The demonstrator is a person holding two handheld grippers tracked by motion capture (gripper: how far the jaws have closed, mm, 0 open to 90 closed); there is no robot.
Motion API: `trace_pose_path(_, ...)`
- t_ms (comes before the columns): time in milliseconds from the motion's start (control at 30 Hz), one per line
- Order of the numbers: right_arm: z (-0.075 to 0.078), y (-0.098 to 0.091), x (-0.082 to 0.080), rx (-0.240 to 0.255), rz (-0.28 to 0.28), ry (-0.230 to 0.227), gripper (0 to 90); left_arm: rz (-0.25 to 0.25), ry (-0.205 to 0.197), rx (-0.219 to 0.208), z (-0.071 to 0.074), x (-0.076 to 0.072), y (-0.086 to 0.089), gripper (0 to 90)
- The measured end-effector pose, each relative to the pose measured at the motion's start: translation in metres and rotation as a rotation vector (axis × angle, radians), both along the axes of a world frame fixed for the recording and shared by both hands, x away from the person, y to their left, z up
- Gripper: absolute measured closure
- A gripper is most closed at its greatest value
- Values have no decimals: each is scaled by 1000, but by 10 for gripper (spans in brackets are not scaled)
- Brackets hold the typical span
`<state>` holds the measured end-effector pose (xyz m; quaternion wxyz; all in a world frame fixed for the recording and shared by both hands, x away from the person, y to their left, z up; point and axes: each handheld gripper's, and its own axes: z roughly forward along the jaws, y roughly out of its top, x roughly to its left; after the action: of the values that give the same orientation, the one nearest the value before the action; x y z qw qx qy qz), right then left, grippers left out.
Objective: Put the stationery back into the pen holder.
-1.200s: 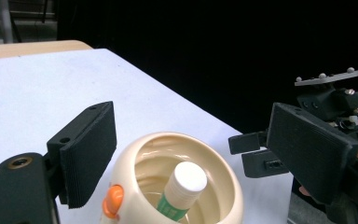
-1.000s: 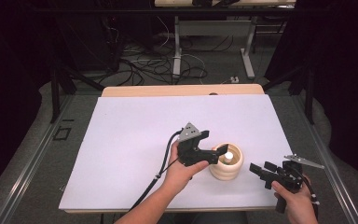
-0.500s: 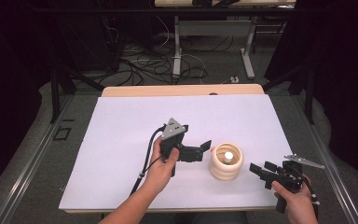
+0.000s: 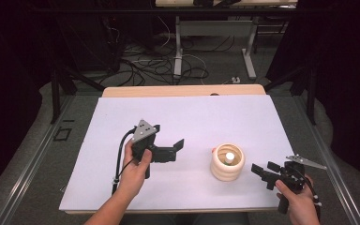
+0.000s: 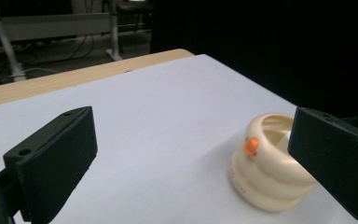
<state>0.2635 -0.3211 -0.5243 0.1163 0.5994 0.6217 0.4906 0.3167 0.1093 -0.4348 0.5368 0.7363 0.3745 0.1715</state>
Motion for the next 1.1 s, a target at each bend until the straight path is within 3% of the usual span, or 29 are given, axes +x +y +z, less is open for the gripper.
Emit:
trace_pose_path(200, 0, 0, -1, -19, 10, -3, 153, 73, 17, 20, -12, -5, 34, 17)
trace_pose_path(333, 0, 0, -1, -6, 1, 0, 152, 125, 35, 35, -23, -8, 55, 14)
trace_pose_path(433, 0, 0, -1, -10, 5, 21, 152, 155, 49, 47, -31, -11, 69, 11)
trace_pose_path(567, -1, -1, 0, -23, 3, 5, 152, 193, 83, 54, -42, -15, 87, 11)
trace_pose_path(767, -2, -3, 0, -31, 6, 10, 152, 241, 81, 115, -55, -20, 111, 20)
trace_pose_path(900, -4, -4, 1, -35, -5, 17, 152, 275, 109, 102, -65, -20, 125, 27)
trace_pose_path(933, -6, -5, 2, -37, -6, 4, 152, 285, 119, 93, -67, -19, 129, 30)
trace_pose_path(967, -6, -5, 2, -34, -3, 26, 152, 296, 126, 82, -68, -18, 132, 35)
trace_pose_path(1100, -8, -8, 2, -41, -12, 23, 152, 330, 148, 43, -74, -15, 144, 39)
